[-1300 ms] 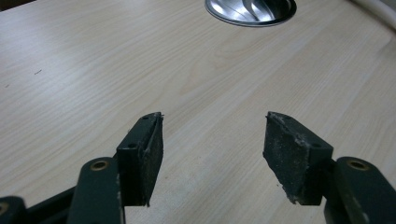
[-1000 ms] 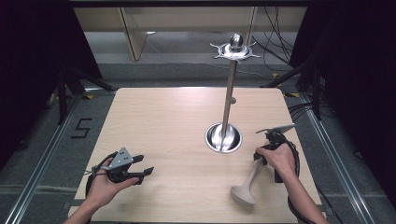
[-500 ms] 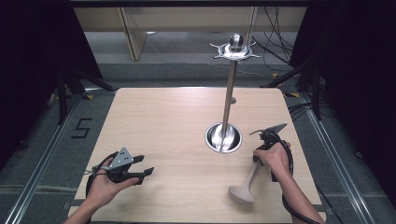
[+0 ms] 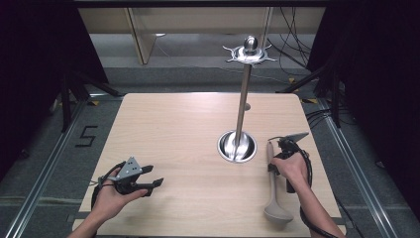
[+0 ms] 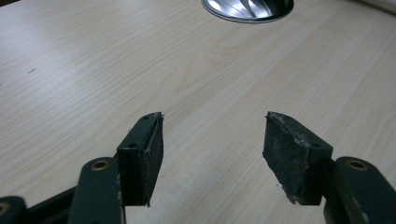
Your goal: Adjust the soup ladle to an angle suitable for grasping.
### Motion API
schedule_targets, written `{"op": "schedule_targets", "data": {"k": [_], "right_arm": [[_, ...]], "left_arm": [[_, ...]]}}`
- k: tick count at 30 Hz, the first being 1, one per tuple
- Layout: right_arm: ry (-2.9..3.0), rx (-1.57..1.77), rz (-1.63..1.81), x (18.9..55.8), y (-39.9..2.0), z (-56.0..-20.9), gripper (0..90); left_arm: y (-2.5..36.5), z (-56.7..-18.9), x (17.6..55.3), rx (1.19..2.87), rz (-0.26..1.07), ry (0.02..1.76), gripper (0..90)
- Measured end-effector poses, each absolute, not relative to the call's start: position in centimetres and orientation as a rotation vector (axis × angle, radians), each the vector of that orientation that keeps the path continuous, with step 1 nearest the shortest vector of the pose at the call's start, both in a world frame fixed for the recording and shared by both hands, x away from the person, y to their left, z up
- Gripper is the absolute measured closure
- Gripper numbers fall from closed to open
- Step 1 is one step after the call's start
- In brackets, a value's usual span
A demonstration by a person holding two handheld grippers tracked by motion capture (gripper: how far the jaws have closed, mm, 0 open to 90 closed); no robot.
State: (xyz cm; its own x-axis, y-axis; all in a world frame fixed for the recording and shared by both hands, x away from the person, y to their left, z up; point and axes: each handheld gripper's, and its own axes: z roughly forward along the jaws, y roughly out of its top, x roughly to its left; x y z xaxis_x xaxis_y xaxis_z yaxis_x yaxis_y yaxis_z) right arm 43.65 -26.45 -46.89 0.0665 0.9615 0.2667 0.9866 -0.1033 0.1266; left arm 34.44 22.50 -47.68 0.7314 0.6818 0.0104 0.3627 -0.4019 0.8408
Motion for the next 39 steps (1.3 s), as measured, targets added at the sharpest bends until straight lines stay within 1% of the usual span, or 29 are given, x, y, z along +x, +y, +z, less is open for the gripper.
{"op": "schedule_targets", "data": {"k": [5, 7, 10, 13, 16, 19, 21, 23, 26, 29, 32, 33, 34, 35, 37, 39], "right_arm": [[-1.885, -2.322, -0.569, 43.3, -26.2, -46.2, 75.6], [-1.912, -2.303, -0.632, 42.8, -26.7, -45.7, 75.6], [-1.932, -2.268, -0.74, 41.9, -27.4, -44.9, 75.6], [-2.082, -2.144, -0.821, 41.0, -28.6, -44.4, 75.6], [-2.025, -2.131, -0.927, 40.0, -28.7, -43.5, 75.6], [-2.072, -2.094, -0.971, 38.9, -29.3, -42.7, 75.6], [-1.979, -2.108, -1.042, 38.2, -29.2, -42.1, 75.6], [-2.09, -2.053, -1.077, 37.8, -30.1, -41.9, 75.6], [-1.99, -2.045, -1.196, 37.0, -30.1, -41.4, 75.6], [-2.105, -1.974, -1.289, 36.4, -30.8, -41.1, 75.6], [-2.065, -1.979, -1.331, 36.0, -30.7, -40.9, 75.6], [-2.163, -1.932, -1.391, 35.8, -31.0, -40.9, 75.6], [-2.106, -1.937, -1.395, 35.5, -30.8, -40.8, 75.6], [-2.176, -1.873, -1.45, 35.5, -30.9, -40.9, 75.6], [-2.207, -1.854, -1.487, 35.0, -30.9, -40.7, 75.5], [-2.201, -1.809, -1.546, 34.5, -30.7, -40.6, 75.5]], "left_arm": [[22.4, -47.7, 34.4, 2.027, 0.438, 0.806, 37.3], [22.5, -47.6, 34.5, 2.049, 0.456, 0.774, 37.3], [22.5, -47.6, 34.4, 2.043, 0.439, 0.786, 37.3], [22.4, -47.6, 34.4, 2.043, 0.439, 0.788, 37.3], [22.5, -47.6, 34.5, 2.058, 0.455, 0.772, 37.3], [22.3, -47.7, 34.4, 2.041, 0.439, 0.788, 37.3], [22.4, -47.7, 34.4, 2.052, 0.451, 0.787, 37.3], [22.4, -47.7, 34.4, 2.051, 0.449, 0.785, 37.3], [22.4, -47.7, 34.4, 2.051, 0.448, 0.784, 37.3], [22.4, -47.7, 34.5, 2.052, 0.449, 0.785, 37.3], [22.3, -47.7, 34.5, 2.054, 0.449, 0.784, 37.3], [22.3, -47.7, 34.4, 2.053, 0.447, 0.789, 37.3], [22.2, -47.7, 34.4, 2.042, 0.445, 0.789, 37.3], [22.2, -47.7, 34.4, 2.042, 0.445, 0.789, 37.3], [22.3, -47.6, 34.3, 2.043, 0.435, 0.799, 37.3], [22.3, -47.5, 34.4, 2.049, 0.464, 0.779, 37.4]]}}
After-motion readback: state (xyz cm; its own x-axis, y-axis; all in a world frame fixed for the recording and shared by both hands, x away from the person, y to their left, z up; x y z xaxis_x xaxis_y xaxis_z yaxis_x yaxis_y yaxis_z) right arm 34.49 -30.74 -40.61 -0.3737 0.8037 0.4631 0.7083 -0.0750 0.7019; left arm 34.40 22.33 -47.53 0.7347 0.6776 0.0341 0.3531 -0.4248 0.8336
